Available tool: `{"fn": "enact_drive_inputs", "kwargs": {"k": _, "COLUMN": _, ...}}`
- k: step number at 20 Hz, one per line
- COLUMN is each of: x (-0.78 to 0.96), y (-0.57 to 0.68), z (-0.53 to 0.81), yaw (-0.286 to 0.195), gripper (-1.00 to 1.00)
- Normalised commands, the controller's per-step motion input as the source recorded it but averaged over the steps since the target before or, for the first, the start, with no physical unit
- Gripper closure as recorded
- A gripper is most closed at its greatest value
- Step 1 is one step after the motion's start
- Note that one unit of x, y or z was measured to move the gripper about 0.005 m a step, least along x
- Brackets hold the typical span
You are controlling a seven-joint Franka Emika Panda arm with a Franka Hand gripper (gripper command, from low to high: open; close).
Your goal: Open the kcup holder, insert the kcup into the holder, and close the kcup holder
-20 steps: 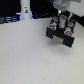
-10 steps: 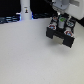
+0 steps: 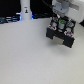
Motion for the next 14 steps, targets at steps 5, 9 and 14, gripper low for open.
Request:
{"fn": "enact_drive_inputs", "kwargs": {"k": 5, "x": 0.11, "y": 0.12, "z": 0.16, "yaw": 0.058, "gripper": -1.0}}
{"fn": "enact_drive_inputs", "kwargs": {"k": 9, "x": 0.15, "y": 0.02, "z": 0.39, "yaw": 0.1, "gripper": -1.0}}
{"fn": "enact_drive_inputs", "kwargs": {"k": 14, "x": 0.2, "y": -0.16, "z": 0.59, "yaw": 0.109, "gripper": -1.0}}
